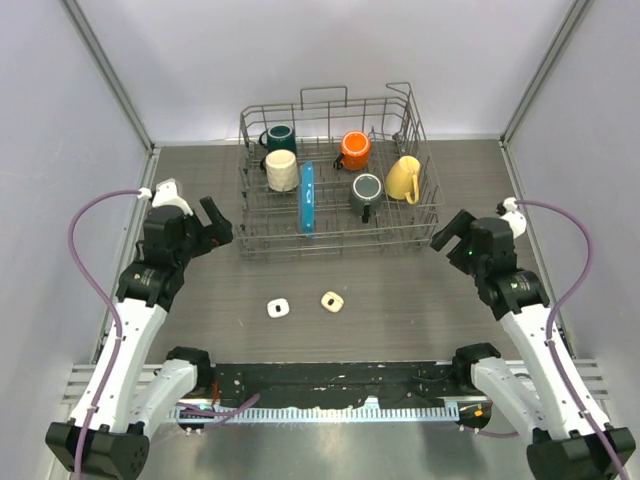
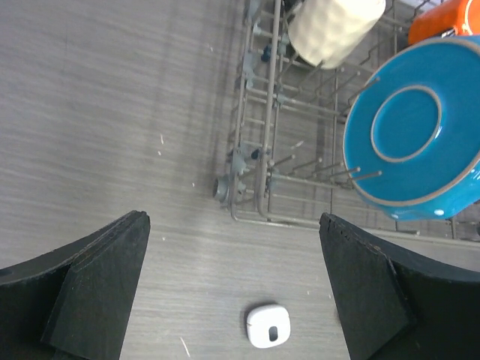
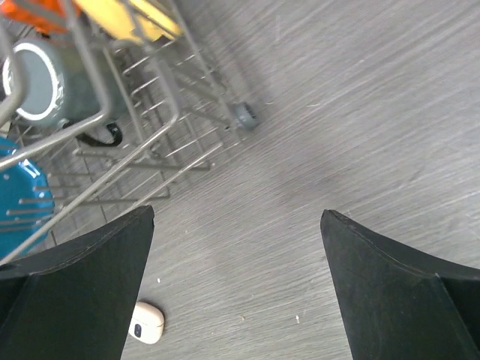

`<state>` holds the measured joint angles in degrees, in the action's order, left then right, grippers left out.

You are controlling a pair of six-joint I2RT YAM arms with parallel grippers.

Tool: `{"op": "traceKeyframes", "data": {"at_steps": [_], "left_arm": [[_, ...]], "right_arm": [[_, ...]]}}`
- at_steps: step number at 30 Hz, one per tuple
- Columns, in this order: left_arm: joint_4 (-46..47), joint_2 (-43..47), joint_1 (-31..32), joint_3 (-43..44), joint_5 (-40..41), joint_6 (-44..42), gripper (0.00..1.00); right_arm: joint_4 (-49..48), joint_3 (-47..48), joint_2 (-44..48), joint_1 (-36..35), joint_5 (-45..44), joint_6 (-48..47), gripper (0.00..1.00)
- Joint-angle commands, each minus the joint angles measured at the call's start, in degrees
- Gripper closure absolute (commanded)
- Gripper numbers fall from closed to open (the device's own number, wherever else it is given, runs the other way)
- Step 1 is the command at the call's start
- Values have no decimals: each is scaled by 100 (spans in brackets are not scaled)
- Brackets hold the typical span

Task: Insert the wireless bluetooth earbuds into the charging case
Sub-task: Reset both arms

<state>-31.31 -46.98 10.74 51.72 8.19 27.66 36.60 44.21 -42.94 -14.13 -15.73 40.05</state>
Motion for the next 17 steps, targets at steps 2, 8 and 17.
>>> {"op": "traceKeyframes", "data": {"at_steps": [2,8,17], "left_arm": [[-226,285,-125,-162,-232,573,0],[-314,831,-125,-321,271,899,0],[-543,884,-125,-93,842,618,0]], "right_arm": [[111,273,-109,955,1115,-489,2],[-82,273,-645,2623,2710,-709,1],[-381,308,-901,3162,2250,-815,1]]}}
